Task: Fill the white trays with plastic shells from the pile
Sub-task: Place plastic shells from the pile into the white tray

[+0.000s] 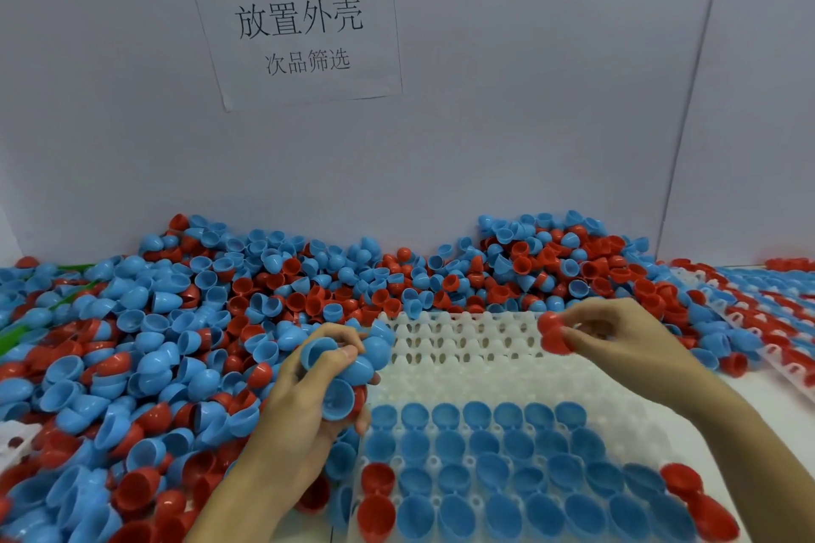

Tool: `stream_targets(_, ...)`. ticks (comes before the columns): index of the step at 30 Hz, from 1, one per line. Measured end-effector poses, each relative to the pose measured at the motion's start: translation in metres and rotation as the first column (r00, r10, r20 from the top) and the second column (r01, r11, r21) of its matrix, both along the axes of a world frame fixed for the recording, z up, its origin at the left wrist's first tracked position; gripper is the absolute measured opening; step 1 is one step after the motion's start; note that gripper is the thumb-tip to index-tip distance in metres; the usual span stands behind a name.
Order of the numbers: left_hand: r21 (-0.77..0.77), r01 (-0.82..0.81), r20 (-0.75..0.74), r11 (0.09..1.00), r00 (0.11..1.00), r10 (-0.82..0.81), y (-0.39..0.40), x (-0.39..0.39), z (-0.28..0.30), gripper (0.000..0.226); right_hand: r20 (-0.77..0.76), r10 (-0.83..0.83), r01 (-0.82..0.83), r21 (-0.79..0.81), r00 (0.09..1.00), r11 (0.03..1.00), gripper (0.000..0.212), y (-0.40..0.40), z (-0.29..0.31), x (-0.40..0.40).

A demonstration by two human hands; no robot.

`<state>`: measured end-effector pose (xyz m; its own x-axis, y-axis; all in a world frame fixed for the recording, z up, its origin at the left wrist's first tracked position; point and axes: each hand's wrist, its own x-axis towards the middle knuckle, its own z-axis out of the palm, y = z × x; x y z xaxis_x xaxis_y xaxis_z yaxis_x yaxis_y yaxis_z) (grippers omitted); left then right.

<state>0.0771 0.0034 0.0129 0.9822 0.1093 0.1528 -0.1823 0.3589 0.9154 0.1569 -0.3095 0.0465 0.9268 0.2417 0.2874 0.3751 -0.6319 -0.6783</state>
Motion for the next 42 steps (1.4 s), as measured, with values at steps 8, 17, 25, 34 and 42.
stream_targets(8,-0.016,-0.006,-0.029,1.0,1.0,0.006,-0.003,-0.001,0.002,0.005,-0.142,-0.105,0.04,-0.402,0.984,0.915,0.026,-0.039,-0.006,-0.009)
stream_targets(17,-0.026,-0.001,-0.045,1.0,0.999,0.0,-0.004,-0.002,0.003,0.006,-0.324,-0.197,-0.041,-0.603,0.925,0.797,0.028,-0.023,-0.016,-0.01)
stream_targets(25,-0.039,0.0,-0.048,0.999,0.999,-0.002,-0.004,-0.003,0.006,0.006,-0.334,-0.208,-0.033,-0.591,0.919,0.806,0.027,-0.023,-0.012,-0.014)
stream_targets(34,-0.039,-0.002,-0.051,0.999,0.999,0.0,-0.004,-0.004,0.007,0.006,-0.264,-0.147,-0.038,-0.587,0.953,0.809,0.021,-0.02,-0.006,-0.017)
stream_targets(42,-0.041,0.002,-0.058,0.999,0.998,-0.005,-0.004,-0.004,0.006,0.006,-0.276,-0.164,-0.033,-0.592,0.947,0.805,0.022,-0.023,-0.016,-0.01)
